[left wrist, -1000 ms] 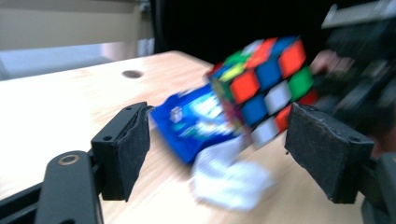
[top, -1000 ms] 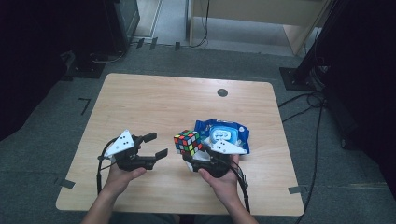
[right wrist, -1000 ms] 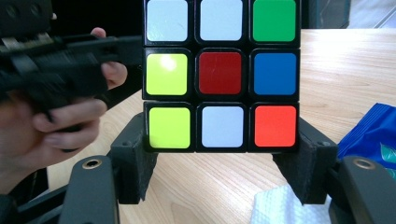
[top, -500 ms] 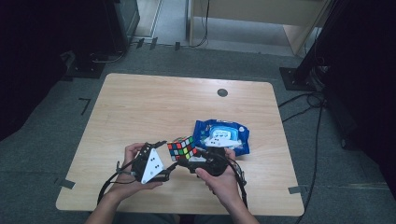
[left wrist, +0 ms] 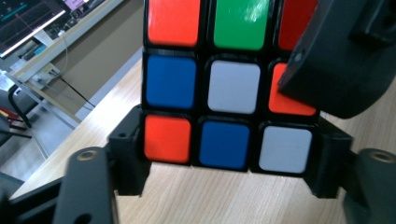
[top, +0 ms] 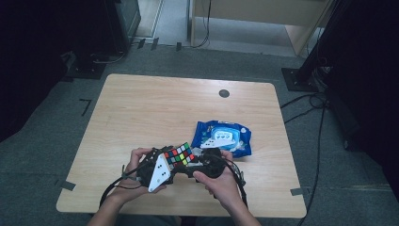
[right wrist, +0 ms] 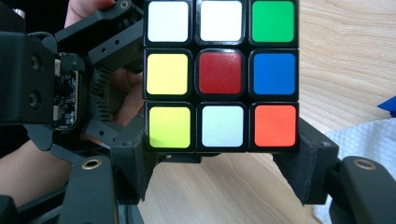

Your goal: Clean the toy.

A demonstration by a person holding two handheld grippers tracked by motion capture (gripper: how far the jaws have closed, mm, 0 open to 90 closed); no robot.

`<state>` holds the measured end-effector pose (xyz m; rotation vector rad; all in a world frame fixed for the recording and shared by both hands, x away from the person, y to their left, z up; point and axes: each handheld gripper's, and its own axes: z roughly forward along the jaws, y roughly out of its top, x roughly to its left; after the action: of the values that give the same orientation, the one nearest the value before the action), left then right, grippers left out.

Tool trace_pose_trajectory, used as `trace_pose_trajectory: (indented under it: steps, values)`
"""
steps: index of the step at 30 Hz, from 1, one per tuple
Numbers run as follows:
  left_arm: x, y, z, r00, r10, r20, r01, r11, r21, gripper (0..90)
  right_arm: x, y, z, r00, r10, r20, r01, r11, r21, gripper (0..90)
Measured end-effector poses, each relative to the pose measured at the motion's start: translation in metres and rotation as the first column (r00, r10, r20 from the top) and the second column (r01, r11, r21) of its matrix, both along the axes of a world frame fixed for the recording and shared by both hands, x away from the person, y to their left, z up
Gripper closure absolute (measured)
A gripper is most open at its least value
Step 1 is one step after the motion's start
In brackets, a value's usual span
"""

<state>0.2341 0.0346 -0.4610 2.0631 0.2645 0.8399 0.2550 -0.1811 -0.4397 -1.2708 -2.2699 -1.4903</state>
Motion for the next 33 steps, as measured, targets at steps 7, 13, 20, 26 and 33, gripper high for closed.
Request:
trace_pose_trajectory:
  steps: [7, 13, 20, 26, 33]
  values:
    - [0.003, 0.004, 0.000, 0.9978, -0.023, -0.062, 0.019, 0.9979, -0.062, 33.9, 0.004, -0.004, -0.001, 1.0000, 0.003, -0.006, -0.003, 0.999, 0.042, 33.6]
    - [0.011, 0.016, 0.000, 0.9933, 0.012, -0.115, -0.027, 0.9914, -0.128, 34.0, 0.004, -0.014, 0.004, 0.9982, 0.001, 0.060, -0.005, 0.997, 0.074, 31.1]
    - [0.025, 0.037, 0.002, 0.9819, 0.071, -0.175, -0.106, 0.9747, -0.197, 34.0, 0.008, -0.032, -0.008, 0.9913, -0.035, 0.127, 0.029, 0.999, 0.045, 38.0]
    - [0.030, 0.047, 0.006, 0.9732, 0.076, -0.217, -0.132, 0.9571, -0.258, 34.0, 0.008, -0.018, -0.044, 0.9756, -0.003, 0.220, 0.065, 0.959, -0.276, 42.2]
    - [0.034, 0.052, 0.005, 0.9611, 0.076, -0.265, -0.154, 0.9461, -0.285, 34.0, 0.015, -0.016, -0.066, 0.9729, -0.035, 0.228, 0.121, 0.919, -0.375, 44.8]
